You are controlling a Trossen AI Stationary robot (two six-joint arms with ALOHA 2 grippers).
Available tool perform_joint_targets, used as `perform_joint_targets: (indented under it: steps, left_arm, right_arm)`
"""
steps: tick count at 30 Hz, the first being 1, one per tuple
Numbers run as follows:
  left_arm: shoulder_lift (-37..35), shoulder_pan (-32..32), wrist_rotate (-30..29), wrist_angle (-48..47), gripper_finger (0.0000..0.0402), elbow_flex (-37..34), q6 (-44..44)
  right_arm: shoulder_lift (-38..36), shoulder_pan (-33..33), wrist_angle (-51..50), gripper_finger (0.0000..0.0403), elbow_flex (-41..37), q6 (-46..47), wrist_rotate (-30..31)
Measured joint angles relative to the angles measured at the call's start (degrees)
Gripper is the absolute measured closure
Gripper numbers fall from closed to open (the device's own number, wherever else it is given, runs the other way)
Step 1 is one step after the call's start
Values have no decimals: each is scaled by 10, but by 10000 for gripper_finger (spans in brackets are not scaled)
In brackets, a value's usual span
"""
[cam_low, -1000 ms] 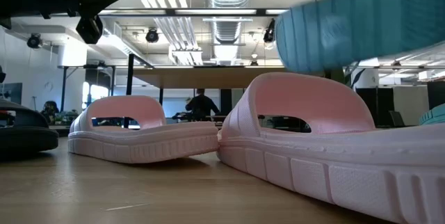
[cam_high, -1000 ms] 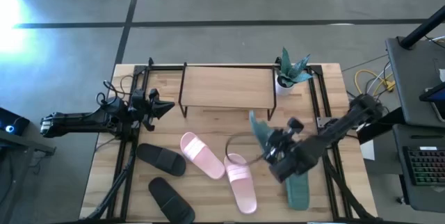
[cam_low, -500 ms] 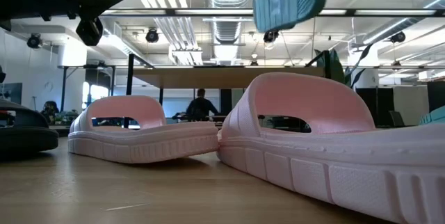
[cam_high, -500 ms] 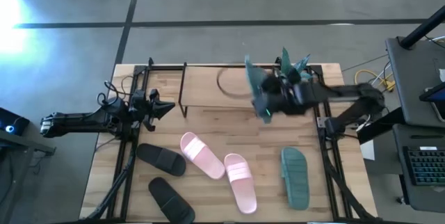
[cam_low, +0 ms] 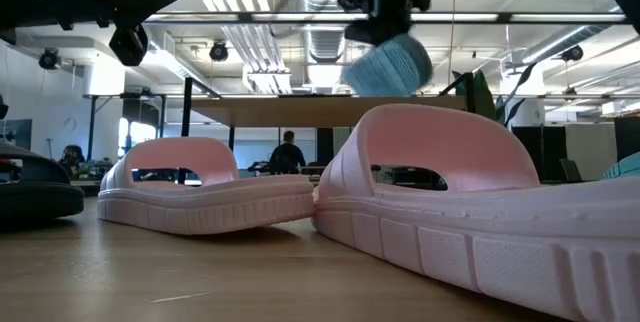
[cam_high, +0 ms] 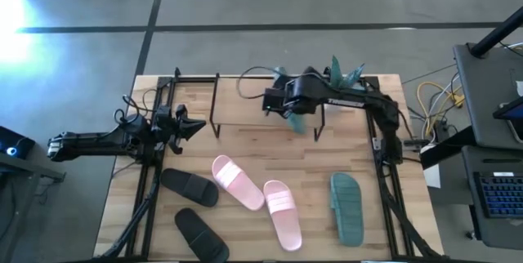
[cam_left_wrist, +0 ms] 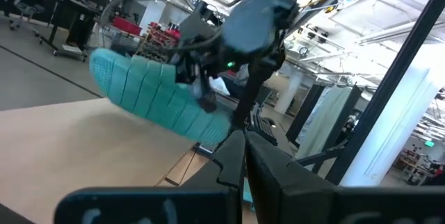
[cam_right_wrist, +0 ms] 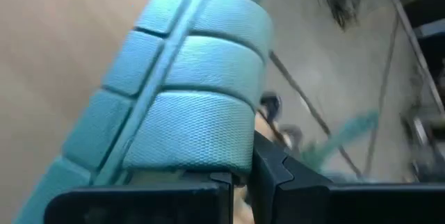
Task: Pick and place slides into the shelf
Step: Put the left green slide on the shelf
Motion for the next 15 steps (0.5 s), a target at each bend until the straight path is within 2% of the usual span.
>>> perform_joint_targets:
  steps: [6,8,11,15]
  left_arm:
    - [-1,0,0,-1,402,-1,2]
    - [-1,0,-1,-1,402,-1,3]
    - [-1,0,-1,0,402,-1,3]
    - [-1,0,-1,0,402,-1,3]
  right_arm:
    - [58,-3,-29,385,69,-13,12]
    - [60,-6,-27,374,74,-18,12]
    - [55,-5,-29,356,65,-18,53]
    - [39,-4,-29,354,62,-16,77]
